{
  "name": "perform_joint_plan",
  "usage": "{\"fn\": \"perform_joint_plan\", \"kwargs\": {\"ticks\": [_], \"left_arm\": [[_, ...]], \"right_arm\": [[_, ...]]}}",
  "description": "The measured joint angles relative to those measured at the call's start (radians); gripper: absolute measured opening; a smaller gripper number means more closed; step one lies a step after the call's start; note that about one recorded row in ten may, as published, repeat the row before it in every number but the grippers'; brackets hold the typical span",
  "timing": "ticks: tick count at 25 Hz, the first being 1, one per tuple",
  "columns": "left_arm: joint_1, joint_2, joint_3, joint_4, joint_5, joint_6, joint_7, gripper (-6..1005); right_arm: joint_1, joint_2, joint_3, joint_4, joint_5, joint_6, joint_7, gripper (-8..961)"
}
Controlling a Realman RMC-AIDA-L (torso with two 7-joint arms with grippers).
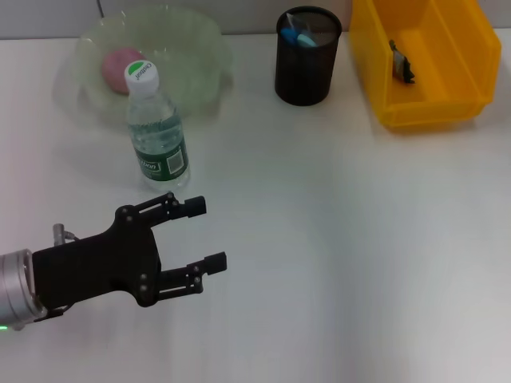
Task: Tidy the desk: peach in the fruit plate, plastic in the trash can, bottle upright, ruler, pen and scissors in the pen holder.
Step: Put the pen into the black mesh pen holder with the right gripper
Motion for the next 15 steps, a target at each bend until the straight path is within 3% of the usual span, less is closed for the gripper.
{"fn": "perform_joint_plan", "kwargs": {"ticks": [1, 2, 6, 10, 15], "left_arm": [[0.0, 0.0, 0.003, 0.0, 0.0, -0.002, 0.0, 785], [-0.001, -0.001, 0.006, -0.001, 0.0, -0.003, 0.0, 785], [-0.002, -0.001, 0.008, -0.003, 0.0, -0.006, 0.0, 785], [-0.003, -0.001, 0.008, -0.004, 0.0, -0.007, 0.001, 785], [-0.002, -0.003, 0.007, -0.008, -0.001, -0.012, 0.001, 786]], "right_arm": [[0.082, -0.019, -0.002, -0.001, -0.114, -0.016, 0.075, 138], [0.082, -0.019, -0.002, -0.001, -0.114, -0.016, 0.075, 138], [0.222, -0.033, -0.016, 0.016, -0.32, -0.009, 0.173, 138], [0.342, -0.031, -0.095, 0.085, -0.497, 0.048, 0.22, 137], [0.453, -0.016, -0.201, 0.268, -0.643, 0.197, 0.249, 137]]}}
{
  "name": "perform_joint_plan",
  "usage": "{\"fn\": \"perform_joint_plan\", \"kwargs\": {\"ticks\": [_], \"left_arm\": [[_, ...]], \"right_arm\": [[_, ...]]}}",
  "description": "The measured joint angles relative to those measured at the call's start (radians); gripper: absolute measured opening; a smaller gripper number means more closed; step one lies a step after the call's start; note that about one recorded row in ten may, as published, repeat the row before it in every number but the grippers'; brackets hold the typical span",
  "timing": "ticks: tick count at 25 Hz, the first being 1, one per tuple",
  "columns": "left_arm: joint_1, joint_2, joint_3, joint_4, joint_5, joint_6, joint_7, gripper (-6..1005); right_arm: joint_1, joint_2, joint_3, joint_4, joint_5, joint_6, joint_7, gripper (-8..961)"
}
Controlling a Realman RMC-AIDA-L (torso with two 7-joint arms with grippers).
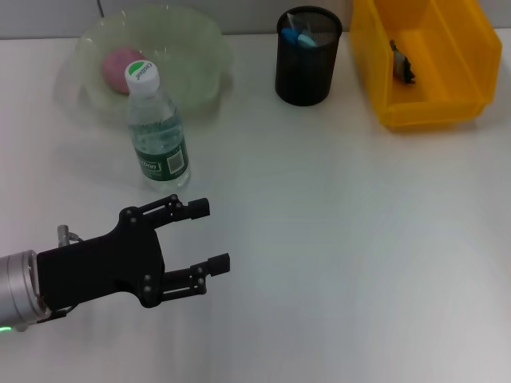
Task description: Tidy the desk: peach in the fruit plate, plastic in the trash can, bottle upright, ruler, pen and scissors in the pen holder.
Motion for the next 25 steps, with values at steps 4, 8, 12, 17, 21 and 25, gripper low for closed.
{"fn": "perform_joint_plan", "kwargs": {"ticks": [4, 8, 12, 17, 21, 25], "left_arm": [[0.002, 0.0, -0.002, -0.002, -0.003, -0.001, -0.007, 786], [0.003, -0.001, -0.003, -0.003, -0.005, -0.003, -0.009, 786], [0.001, -0.001, -0.004, -0.005, -0.005, -0.005, -0.012, 786], [0.001, -0.001, -0.004, -0.005, -0.006, -0.007, -0.016, 786], [-0.001, -0.001, 0.0, -0.005, -0.006, -0.007, -0.022, 786], [-0.001, -0.002, 0.0, -0.005, -0.005, -0.007, -0.023, 786]], "right_arm": [[0.052, 0.009, -0.058, 0.136, -0.018, 0.107, 0.002, 137], [0.076, 0.021, -0.087, 0.218, -0.02, 0.186, 0.002, 138], [0.089, 0.03, -0.109, 0.276, -0.022, 0.237, 0.002, 144], [0.098, 0.041, -0.128, 0.308, -0.039, 0.265, 0.017, 151], [0.093, 0.048, -0.128, 0.302, -0.048, 0.281, 0.03, 183], [0.083, 0.065, -0.127, 0.287, -0.065, 0.311, 0.03, 294]]}}
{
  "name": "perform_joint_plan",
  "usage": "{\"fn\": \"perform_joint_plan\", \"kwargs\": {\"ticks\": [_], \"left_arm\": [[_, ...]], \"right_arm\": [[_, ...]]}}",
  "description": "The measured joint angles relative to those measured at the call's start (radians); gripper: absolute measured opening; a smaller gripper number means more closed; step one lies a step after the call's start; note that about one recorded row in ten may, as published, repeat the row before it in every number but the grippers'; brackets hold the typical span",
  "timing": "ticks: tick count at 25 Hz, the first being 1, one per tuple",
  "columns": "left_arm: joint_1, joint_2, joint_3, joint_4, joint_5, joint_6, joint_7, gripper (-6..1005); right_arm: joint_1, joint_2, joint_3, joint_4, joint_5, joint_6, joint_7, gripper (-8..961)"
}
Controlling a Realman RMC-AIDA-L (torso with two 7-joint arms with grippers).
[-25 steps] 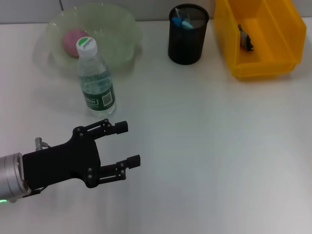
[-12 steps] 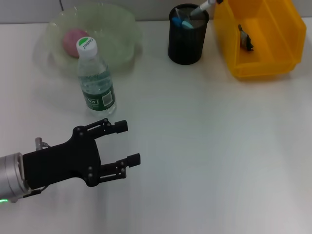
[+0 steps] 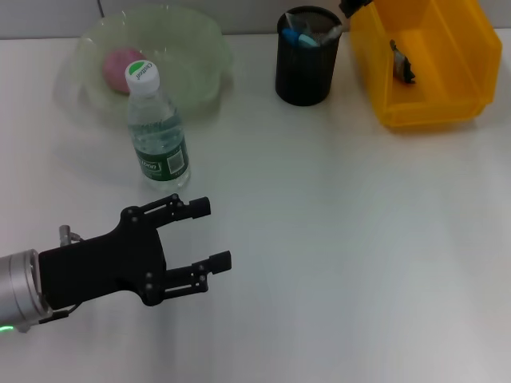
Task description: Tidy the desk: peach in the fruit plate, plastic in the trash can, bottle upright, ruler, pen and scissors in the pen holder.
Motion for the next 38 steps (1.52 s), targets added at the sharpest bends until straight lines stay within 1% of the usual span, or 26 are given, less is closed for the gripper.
{"fn": "perform_joint_plan", "kwargs": {"ticks": [1, 3, 6, 7, 8, 9, 10, 13, 14, 15, 17, 18, 19, 20, 21, 22, 23, 24, 25, 27, 28, 29, 30, 31, 34, 38], "left_arm": [[0.0, -0.001, 0.0, 0.0, 0.002, 0.0, -0.002, 786], [0.0, -0.001, 0.0, 0.0, 0.004, 0.001, -0.003, 786], [0.0, -0.001, 0.0, 0.0, 0.005, 0.001, -0.004, 786], [0.0, 0.0, 0.0, 0.0, 0.005, 0.001, -0.004, 786], [0.0, 0.0, 0.0, 0.0, 0.005, 0.001, -0.004, 786], [0.0, 0.001, 0.0, 0.0, 0.005, 0.001, -0.007, 786], [0.0, 0.001, 0.0, 0.0, 0.005, 0.001, -0.007, 786], [0.0, 0.003, 0.0, 0.003, 0.006, 0.003, -0.013, 787], [0.0, 0.004, 0.0, 0.006, 0.006, 0.004, -0.015, 787], [0.0, 0.004, 0.0, 0.007, 0.006, 0.004, -0.016, 787], [0.0, 0.005, -0.002, 0.008, 0.006, 0.005, -0.016, 787], [0.0, 0.005, -0.002, 0.008, 0.006, 0.005, -0.016, 787], [0.0, 0.005, -0.002, 0.01, 0.006, 0.006, -0.016, 787], [0.0, 0.005, -0.002, 0.01, 0.006, 0.006, -0.016, 787], [-0.001, 0.005, -0.001, 0.01, 0.006, 0.006, -0.016, 787], [-0.002, 0.005, 0.0, 0.011, 0.006, 0.006, -0.017, 787], [-0.002, 0.005, 0.0, 0.011, 0.006, 0.006, -0.017, 787], [-0.003, 0.006, 0.0, 0.011, 0.006, 0.006, -0.017, 787], [-0.003, 0.006, 0.0, 0.011, 0.006, 0.006, -0.017, 787], [-0.004, 0.006, 0.0, 0.012, 0.006, 0.006, -0.017, 787], [-0.004, 0.007, 0.0, 0.013, 0.006, 0.007, -0.017, 787], [-0.004, 0.009, 0.0, 0.014, 0.006, 0.007, -0.015, 787], [-0.004, 0.009, 0.0, 0.014, 0.006, 0.007, -0.015, 787], [-0.004, 0.01, 0.0, 0.014, 0.006, 0.006, -0.013, 787], [-0.005, 0.016, 0.0, 0.014, 0.006, 0.001, -0.009, 787], [-0.01, 0.02, 0.002, 0.014, 0.006, 0.001, -0.008, 787]], "right_arm": [[-0.005, 0.006, 0.0, -0.012, -0.003, 0.008, 0.0, 322], [-0.068, 0.052, 0.001, -0.146, 0.003, 0.057, -0.006, 377], [-0.098, 0.068, 0.001, -0.2, 0.018, 0.075, -0.015, 475], [-0.162, 0.093, -0.003, -0.302, 0.07, 0.113, -0.04, 508], [-0.162, 0.093, -0.003, -0.302, 0.07, 0.113, -0.04, 540], [-0.232, 0.1, -0.021, -0.364, 0.194, 0.155, -0.083, 573], [-0.232, 0.1, -0.021, -0.364, 0.194, 0.155, -0.083, 604], [-0.332, 0.095, -0.037, -0.403, 0.447, 0.205, -0.183, 698], [-0.399, 0.095, -0.031, -0.401, 0.664, 0.231, -0.32, 729], [-0.432, 0.095, -0.029, -0.391, 0.776, 0.238, -0.399, 760], [-0.491, 0.095, -0.027, -0.361, 0.987, 0.232, -0.553, 760], [-0.491, 0.095, -0.027, -0.361, 0.987, 0.232, -0.553, 760], [-0.545, 0.095, -0.026, -0.312, 1.197, 0.198, -0.71, 759], [-0.545, 0.095, -0.026, -0.312, 1.197, 0.198, -0.71, 759], [-0.567, 0.095, -0.024, -0.28, 1.292, 0.165, -0.789, 759], [-0.599, 0.091, -0.006, -0.195, 1.437, 0.064, -0.918, 759], [-0.599, 0.091, -0.006, -0.195, 1.437, 0.064, -0.918, 759], [-0.616, 0.084, 0.025, -0.112, 1.513, -0.051, -1.008, 759], [-0.616, 0.084, 0.025, -0.112, 1.513, -0.051, -1.008, 759], [-0.623, 0.073, 0.063, -0.029, 1.532, -0.167, -1.076, 759], [-0.626, 0.063, 0.076, 0.015, 1.533, -0.226, -1.106, 760], [-0.63, 0.039, 0.084, 0.096, 1.528, -0.314, -1.15, 760], [-0.631, 0.027, 0.083, 0.139, 1.522, -0.351, -1.172, 760], [-0.631, 0.027, 0.083, 0.139, 1.522, -0.351, -1.172, 760], [-0.642, -0.001, 0.081, 0.273, 1.444, -0.448, -1.251, 760], [-0.663, 0.001, 0.081, 0.298, 1.345, -0.485, -1.289, 759]]}}
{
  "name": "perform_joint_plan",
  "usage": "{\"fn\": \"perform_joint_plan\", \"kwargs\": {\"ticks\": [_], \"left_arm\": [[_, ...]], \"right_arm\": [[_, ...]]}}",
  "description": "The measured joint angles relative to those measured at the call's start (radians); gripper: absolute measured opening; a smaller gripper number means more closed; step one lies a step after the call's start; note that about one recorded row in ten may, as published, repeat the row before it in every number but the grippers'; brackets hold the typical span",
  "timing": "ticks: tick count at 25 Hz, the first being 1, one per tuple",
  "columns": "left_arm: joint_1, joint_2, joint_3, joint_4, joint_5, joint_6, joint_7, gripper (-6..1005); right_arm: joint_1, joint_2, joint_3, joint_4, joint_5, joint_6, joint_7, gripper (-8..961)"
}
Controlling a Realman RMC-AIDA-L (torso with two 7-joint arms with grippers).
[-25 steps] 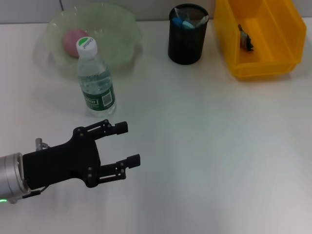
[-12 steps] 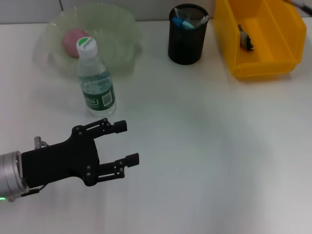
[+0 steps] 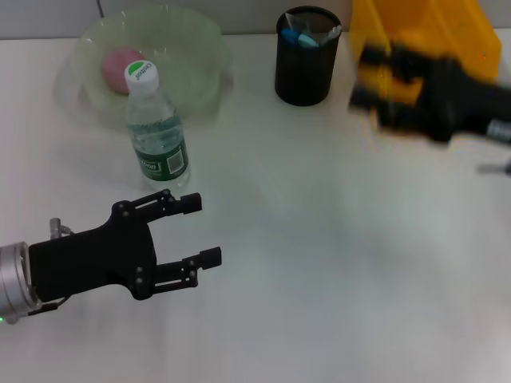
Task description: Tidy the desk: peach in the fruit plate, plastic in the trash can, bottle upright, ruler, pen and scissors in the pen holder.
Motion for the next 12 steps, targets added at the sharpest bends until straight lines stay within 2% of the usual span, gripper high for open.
{"fn": "perform_joint_plan", "kwargs": {"ticks": [6, 12], "left_arm": [[-0.018, 0.003, 0.032, 0.0, 0.0, -0.014, -0.004, 787], [-0.025, 0.008, 0.062, 0.0, 0.001, -0.017, -0.007, 788]], "right_arm": [[-0.042, 0.031, 0.001, 0.002, -0.201, -0.031, -0.083, 760], [-0.081, 0.044, 0.003, 0.004, -0.27, -0.017, -0.141, 760]]}}
